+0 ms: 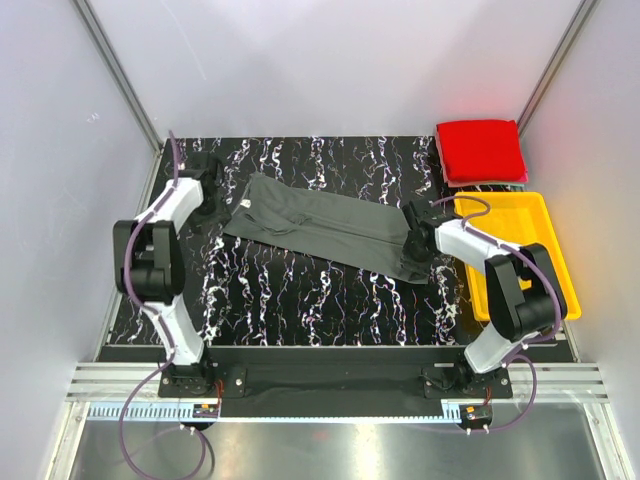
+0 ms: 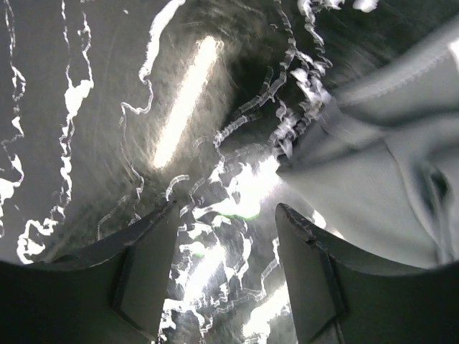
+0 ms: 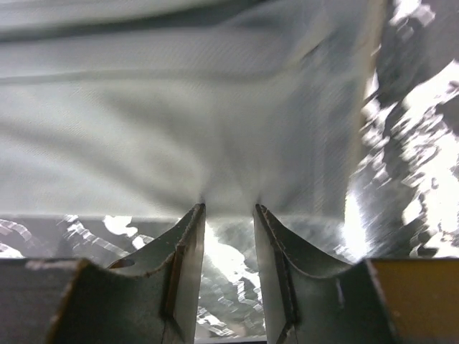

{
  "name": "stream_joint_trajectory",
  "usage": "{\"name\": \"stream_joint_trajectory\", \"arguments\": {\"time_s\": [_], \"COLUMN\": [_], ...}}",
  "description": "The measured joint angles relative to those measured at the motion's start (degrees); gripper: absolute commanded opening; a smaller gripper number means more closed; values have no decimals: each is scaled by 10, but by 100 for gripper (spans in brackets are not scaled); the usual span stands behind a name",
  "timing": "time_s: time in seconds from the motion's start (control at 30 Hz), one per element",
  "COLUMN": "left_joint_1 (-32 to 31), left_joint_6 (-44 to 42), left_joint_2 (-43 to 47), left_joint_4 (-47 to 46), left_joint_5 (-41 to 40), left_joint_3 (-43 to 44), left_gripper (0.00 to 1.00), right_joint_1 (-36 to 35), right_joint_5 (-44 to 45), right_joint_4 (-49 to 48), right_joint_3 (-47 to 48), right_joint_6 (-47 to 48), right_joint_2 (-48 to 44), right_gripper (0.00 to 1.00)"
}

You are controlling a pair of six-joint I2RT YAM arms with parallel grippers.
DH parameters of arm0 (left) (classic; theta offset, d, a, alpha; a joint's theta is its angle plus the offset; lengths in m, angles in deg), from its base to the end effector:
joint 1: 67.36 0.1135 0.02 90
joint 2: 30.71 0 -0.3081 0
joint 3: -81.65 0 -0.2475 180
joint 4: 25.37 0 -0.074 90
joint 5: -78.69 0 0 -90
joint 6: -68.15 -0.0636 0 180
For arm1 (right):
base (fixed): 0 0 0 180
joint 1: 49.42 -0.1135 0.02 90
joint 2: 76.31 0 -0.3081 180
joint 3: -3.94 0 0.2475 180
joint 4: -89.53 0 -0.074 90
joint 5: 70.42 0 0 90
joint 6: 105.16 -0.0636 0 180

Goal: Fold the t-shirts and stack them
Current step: Fold the tshirt

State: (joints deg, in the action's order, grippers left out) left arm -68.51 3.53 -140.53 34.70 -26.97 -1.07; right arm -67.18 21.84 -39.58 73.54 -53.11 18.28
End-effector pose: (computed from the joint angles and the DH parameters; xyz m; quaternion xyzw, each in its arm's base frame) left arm 0.4067 0.0090 0.2206 -0.2257 0.9532 0.0967 0.1767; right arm 0.2889 0.0899 0.1827 0.1763 0.9764 0.0401 0.1178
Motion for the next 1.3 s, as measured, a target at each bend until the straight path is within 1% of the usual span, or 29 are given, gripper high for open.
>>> {"name": "stream_joint_trajectory", "arguments": {"time_s": [0.07, 0.2, 0.33, 0.43, 0.5, 0.7, 0.77, 0.83, 0.9, 1.0, 1.1, 1.2, 1.23, 1.3], "left_joint_1": [0, -1, -6, -14, -22, -48, -53, -56, -58, -61, -61, -61, -61, -59], "left_joint_6": [-4, -2, 11, 24, 31, 49, 55, 60, 63, 68, 72, 70, 66, 57], "left_joint_2": [46, 135, 139, 122, 111, 70, 65, 61, 54, 46, 37, 16, 7, -2], "left_joint_4": [-23, -73, -121, -147, -152, -168, -176, -176, -177, -179, -186, -182, -180, -181], "left_joint_5": [35, 156, 251, 291, 301, 309, 309, 308, 300, 282, 269, 257, 255, 255], "left_joint_3": [-32, -79, -79, -88, -94, -100, -106, -107, -106, -106, -102, -71, -57, -37], "left_gripper": [65, 66, 66, 66, 66, 66, 64, 62, 62, 55, 53, 53, 53, 53], "right_joint_1": [-15, -16, -14, -13, -12, -1, 1, 1, 1, 2, 2, 1, 0, -4], "right_joint_5": [12, 68, 128, 152, 166, 198, 203, 208, 208, 207, 205, 188, 180, 165], "right_joint_4": [10, 50, 70, 58, 49, 43, 40, 35, 25, 23, 32, 35, 36, 37], "right_joint_3": [2, 29, 64, 74, 75, 76, 73, 70, 57, 39, 35, 41, 46, 72], "right_joint_6": [-23, -50, -54, -47, -43, -44, -49, -55, -61, -65, -64, -46, -39, -19], "right_joint_2": [-12, -19, -16, -8, 5, 70, 75, 73, 63, 46, 30, 7, 2, -4], "right_gripper": [41, 41, 40, 39, 38, 28, 23, 23, 23, 24, 24, 29, 33, 36]}}
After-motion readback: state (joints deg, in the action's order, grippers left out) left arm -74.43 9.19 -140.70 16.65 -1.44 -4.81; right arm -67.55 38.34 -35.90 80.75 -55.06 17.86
